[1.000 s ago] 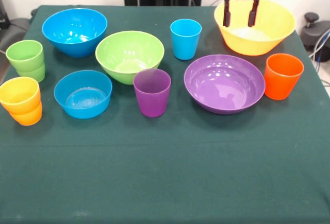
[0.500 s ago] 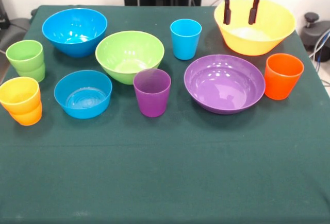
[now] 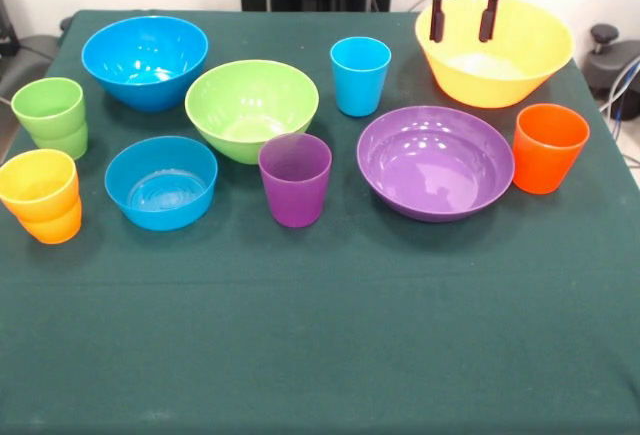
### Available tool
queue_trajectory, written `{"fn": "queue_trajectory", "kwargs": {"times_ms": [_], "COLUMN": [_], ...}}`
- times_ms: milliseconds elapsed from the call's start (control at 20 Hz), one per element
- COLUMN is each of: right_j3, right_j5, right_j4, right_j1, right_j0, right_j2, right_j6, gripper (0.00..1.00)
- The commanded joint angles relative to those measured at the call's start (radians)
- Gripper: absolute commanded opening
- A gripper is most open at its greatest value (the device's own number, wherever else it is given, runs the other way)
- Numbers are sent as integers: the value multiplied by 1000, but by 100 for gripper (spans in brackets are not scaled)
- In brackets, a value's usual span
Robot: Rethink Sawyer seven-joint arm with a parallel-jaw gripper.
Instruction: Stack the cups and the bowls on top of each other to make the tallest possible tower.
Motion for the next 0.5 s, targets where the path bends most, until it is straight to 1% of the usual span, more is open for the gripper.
{"fn": "queue_trajectory", "kwargs": {"times_ms": [50, 200, 500], "right_j3": [65, 68, 58], "right_j5": [123, 126, 126], "right_j4": [-12, -17, -25], "right_j1": [0, -3, 3], "right_j0": [-34, -43, -38], "right_j2": [75, 76, 63], "right_j6": [23, 16, 15], "gripper": [100, 100, 100]}}
